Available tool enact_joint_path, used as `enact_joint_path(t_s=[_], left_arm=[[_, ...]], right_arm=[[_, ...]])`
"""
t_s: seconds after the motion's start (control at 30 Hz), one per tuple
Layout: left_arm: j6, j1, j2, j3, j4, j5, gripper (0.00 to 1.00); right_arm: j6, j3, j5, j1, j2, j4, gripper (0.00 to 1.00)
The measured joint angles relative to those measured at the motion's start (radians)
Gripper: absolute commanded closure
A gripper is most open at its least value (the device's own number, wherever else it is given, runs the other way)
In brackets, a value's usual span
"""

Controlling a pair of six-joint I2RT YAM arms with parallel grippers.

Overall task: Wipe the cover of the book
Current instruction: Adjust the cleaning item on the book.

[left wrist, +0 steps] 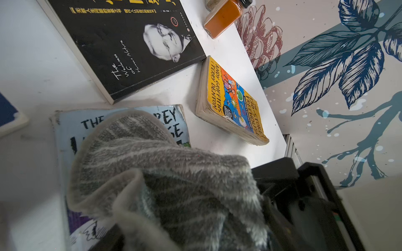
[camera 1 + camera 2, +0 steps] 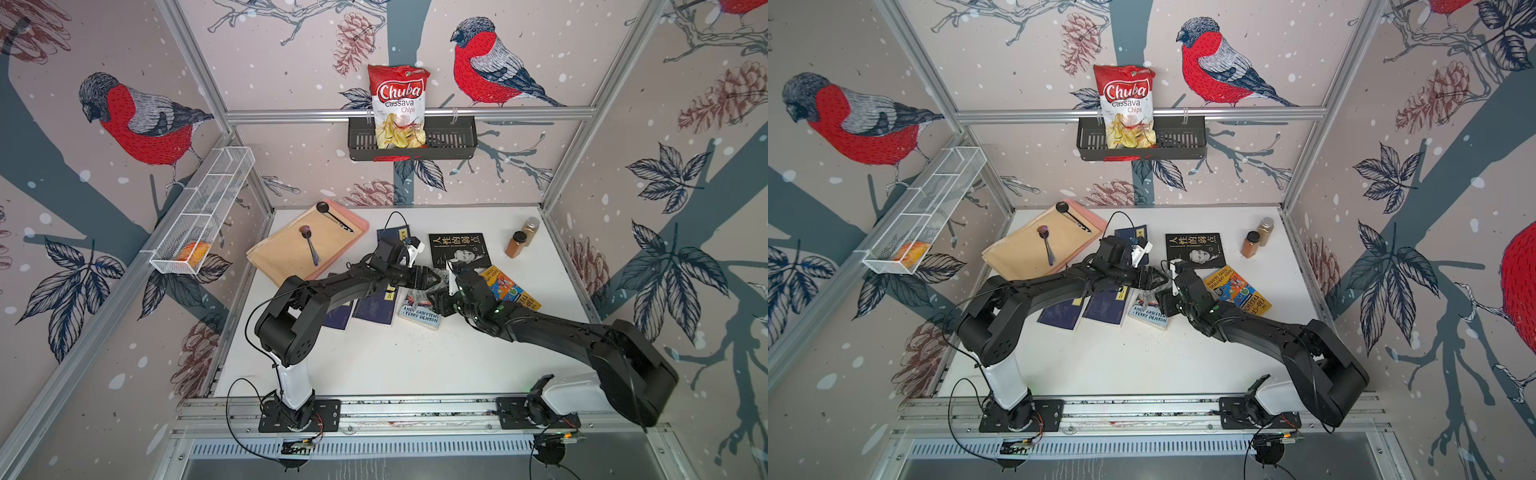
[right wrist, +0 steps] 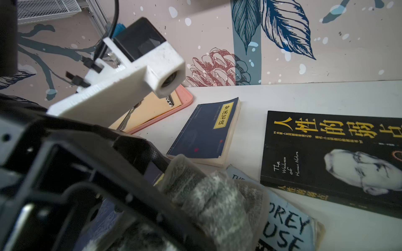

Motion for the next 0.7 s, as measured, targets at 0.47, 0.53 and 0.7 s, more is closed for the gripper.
enact_joint_path(t_s=[0.47,0.53,0.7], left_arm=[[-0.002,0.1,-0.097,-0.068,0.003,-0.027,0.2],[0.001,0.107,-0.105,-0.068,0.0,-0.029,0.2],[0.009,0.116,-0.143,-0.081,-0.004,-0.069,0.2]], right_arm=[[0.053,-0.084,0.023,-0.063,-0.114,-0.059,1.0],[0.053,-0.085,0.023,-0.07,-0.135,-0.081,1.0],[0.051,-0.05,0.027,-0.075,-0.171,-0.135,1.0]])
